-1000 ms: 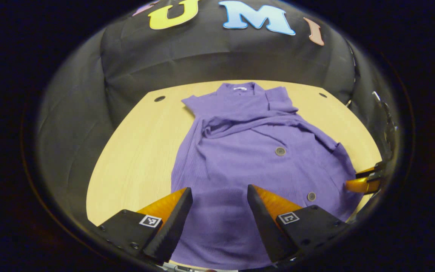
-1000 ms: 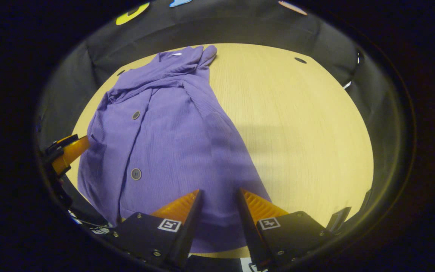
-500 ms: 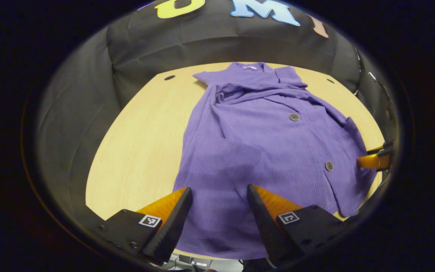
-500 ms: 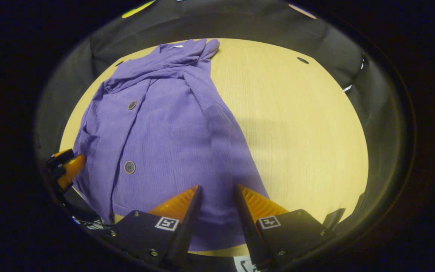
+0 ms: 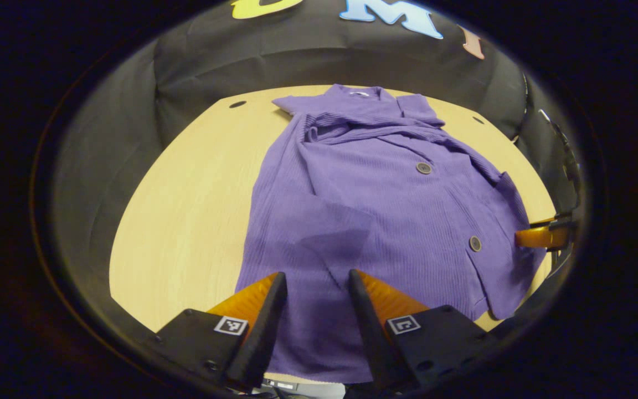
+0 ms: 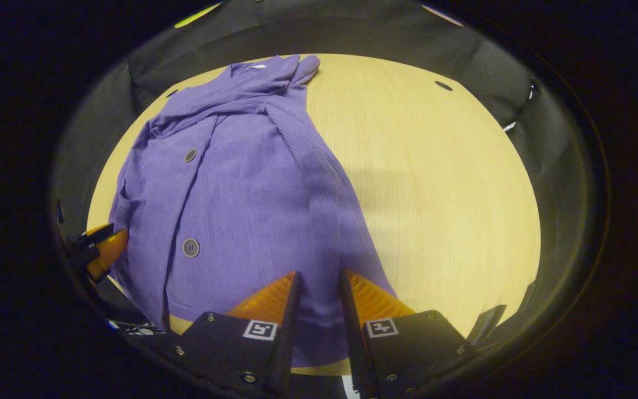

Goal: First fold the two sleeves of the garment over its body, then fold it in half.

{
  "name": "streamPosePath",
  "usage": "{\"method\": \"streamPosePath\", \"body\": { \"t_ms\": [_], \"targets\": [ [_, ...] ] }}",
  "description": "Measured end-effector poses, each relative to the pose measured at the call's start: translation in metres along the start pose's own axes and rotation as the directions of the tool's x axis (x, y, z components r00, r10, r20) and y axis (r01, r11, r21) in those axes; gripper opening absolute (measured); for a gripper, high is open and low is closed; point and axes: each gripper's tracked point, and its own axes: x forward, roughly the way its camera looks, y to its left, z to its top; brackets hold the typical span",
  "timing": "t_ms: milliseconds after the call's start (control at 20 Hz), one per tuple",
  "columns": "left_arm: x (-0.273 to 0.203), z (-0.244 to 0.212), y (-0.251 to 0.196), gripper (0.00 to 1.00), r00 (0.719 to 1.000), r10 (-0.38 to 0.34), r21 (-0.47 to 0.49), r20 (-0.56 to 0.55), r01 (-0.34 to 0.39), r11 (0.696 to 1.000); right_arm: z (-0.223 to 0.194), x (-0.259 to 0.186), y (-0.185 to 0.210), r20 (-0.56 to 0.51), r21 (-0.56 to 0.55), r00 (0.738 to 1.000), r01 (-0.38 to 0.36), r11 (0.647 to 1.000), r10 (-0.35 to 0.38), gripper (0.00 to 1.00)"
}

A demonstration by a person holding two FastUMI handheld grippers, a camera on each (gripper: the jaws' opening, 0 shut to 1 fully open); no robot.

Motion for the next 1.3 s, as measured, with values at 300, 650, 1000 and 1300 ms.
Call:
{"method": "streamPosePath", "body": {
  "t_ms": [300, 650, 1000, 1300],
  "targets": [
    [0.002, 0.006, 0.000, 0.27, 1.000, -0.004, -0.059, 0.002, 0.004, 0.998, 0.004, -0.001, 0.005, 0.016, 0.069, 1.000, -0.016, 0.997, 0.015, 0.03],
    [-0.004, 0.020, 0.002, 0.07, 1.000, 0.004, -0.094, 0.023, -0.001, 0.996, 0.019, -0.010, 0.016, 0.065, 0.088, 0.996, -0.068, 0.994, 0.063, 0.01],
    [-0.010, 0.087, 0.008, 0.07, 0.993, -0.010, -0.144, 0.114, 0.026, 0.989, 0.093, -0.035, 0.040, 0.204, 0.079, 0.971, -0.144, 0.986, 0.126, 0.01],
    [-0.008, 0.166, 0.008, 0.07, 0.977, -0.031, -0.136, 0.210, 0.061, 0.989, 0.156, -0.041, 0.045, 0.288, 0.067, 0.946, -0.176, 0.982, 0.150, 0.01]
  ]
}}
